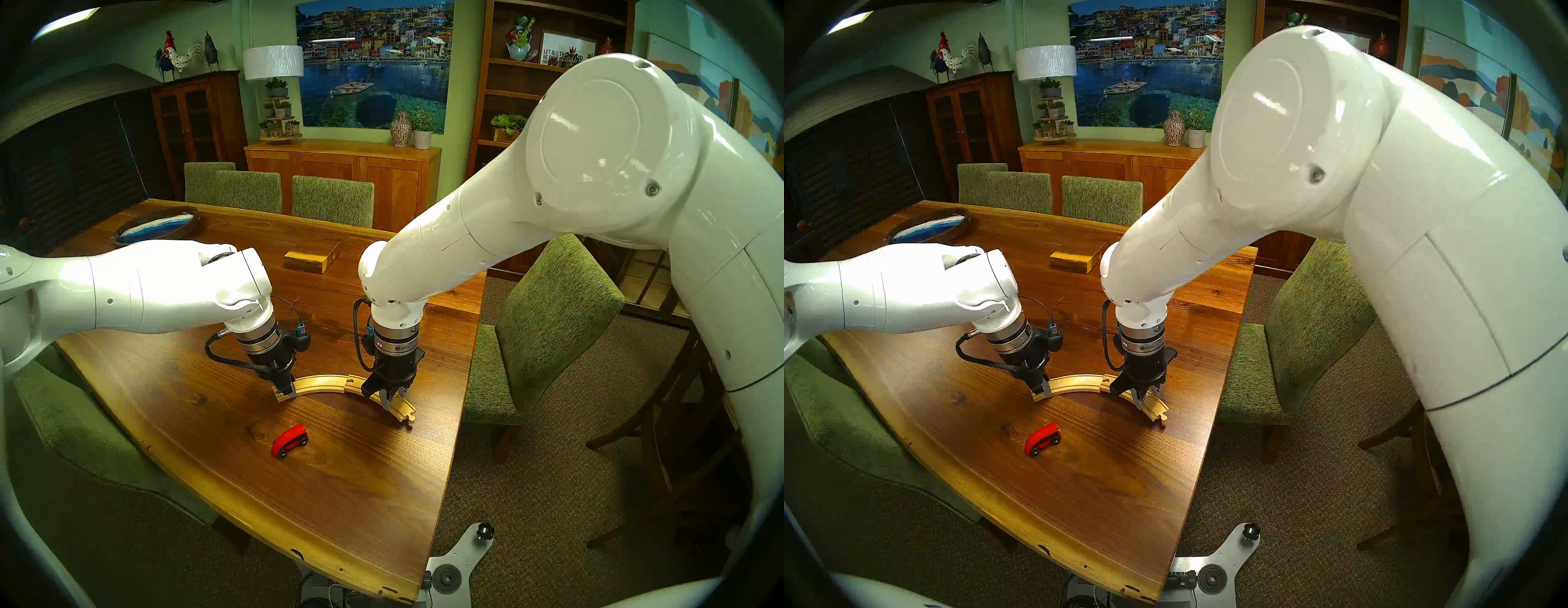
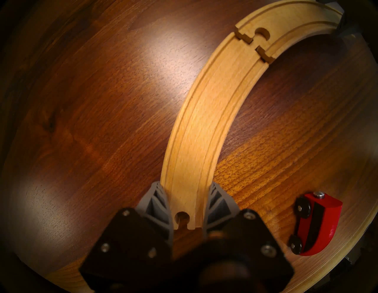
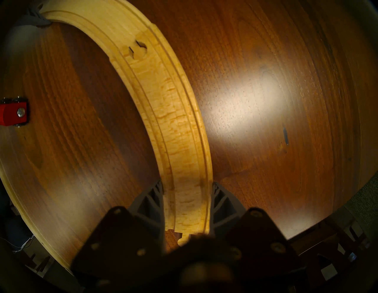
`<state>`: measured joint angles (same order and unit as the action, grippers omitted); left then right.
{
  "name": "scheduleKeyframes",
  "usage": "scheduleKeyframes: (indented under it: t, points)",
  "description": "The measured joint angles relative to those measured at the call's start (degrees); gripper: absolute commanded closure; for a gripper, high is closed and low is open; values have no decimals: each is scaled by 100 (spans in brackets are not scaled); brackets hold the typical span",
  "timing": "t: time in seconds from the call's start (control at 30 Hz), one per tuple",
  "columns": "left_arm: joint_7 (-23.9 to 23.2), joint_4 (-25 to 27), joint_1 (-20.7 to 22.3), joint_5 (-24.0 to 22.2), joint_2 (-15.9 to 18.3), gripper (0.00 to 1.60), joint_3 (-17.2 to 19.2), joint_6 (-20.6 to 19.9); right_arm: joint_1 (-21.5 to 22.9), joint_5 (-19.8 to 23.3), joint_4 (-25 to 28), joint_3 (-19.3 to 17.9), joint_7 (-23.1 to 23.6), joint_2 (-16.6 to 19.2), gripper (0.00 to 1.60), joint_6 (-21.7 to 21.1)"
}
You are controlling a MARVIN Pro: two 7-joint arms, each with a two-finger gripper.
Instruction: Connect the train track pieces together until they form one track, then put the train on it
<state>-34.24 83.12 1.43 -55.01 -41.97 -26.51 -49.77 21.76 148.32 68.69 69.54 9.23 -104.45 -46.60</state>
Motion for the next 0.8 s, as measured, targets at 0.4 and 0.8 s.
scheduleKeyframes:
  t: [0.4, 0.8]
  points:
    - [-3, 0, 3, 0, 0, 160, -4, 0, -148, 1, -206, 14, -35, -80, 160, -148]
    - [-5, 0, 6, 0, -1, 160, -7, 2, -218, -47, -261, 11, 33, -89, 0, -183]
